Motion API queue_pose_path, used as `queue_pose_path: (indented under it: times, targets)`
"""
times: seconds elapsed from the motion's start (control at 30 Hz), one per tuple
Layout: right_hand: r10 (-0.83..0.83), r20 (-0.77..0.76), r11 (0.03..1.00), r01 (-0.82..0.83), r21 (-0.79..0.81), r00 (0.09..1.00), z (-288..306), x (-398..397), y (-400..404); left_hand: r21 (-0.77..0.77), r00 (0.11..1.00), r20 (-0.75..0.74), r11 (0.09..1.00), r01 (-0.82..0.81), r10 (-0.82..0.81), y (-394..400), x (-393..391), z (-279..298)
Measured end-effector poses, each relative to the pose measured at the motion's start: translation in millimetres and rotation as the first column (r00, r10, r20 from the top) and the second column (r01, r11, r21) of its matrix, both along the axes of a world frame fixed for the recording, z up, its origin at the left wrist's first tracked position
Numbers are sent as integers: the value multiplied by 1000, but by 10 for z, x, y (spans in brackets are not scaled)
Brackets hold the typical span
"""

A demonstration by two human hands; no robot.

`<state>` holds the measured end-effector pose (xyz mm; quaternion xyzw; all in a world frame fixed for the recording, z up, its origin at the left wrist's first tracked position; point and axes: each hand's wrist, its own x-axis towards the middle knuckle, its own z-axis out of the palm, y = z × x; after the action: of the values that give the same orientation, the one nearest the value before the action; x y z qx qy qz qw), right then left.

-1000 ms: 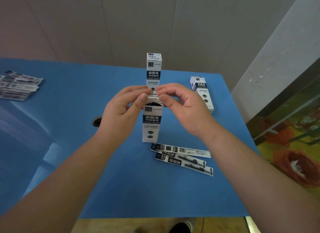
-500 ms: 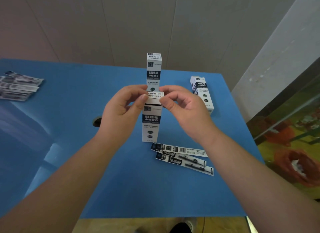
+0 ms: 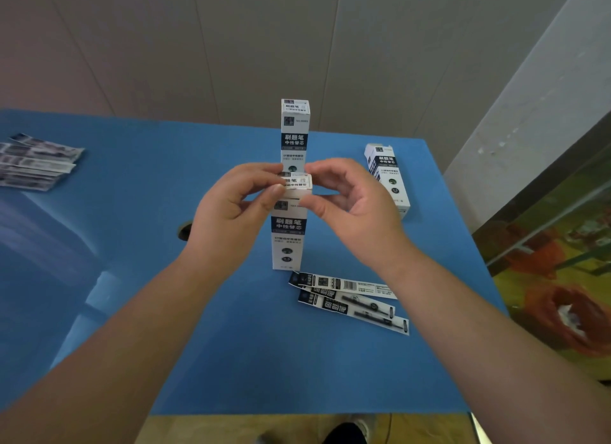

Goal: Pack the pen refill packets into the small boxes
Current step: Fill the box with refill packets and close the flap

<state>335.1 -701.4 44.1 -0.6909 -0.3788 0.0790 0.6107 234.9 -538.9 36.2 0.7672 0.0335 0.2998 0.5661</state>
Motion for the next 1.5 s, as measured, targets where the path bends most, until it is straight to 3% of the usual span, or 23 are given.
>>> queue_pose_path:
  times: [0.1,0.23,0.37,0.47,0.57,1.0,1.17,1.5]
  targets:
    - [17,232,995,7,-103,972,-32,25,-14,36,1000,-11,999,10,-10,21,-4,-22]
    - [55,300,983,1,-184,952,-44,51,-34,-9,999,-35,999,32,-32,14,-22,-73]
    - [47,94,973,-24,-228,994,-211,-22,-41,-119,973,-209,990,71,-95,25,-28,-316]
    - [-29,-60,963,12,-270,998,-451,-90,-63,-32,911,-400,995,97,-102,41,-21,-556]
    - [-33,-91,933,-2,-360,995,-635,-124,-57,-1,876,-477,996,85,-75,18,-15,-628]
    - [-157,-150,962,118,-245,976,-601,482,-285,-30,904,-417,996,87,-91,-279,764,-446]
    - [-261,-135,919,203,-337,956,-578,885,-256,-17,905,-419,997,70,-71,-427,1348,-526]
    - [-189,-132,864,101,-493,973,-595,1276,-83,156,869,-477,986,-62,130,-441,1819,-701]
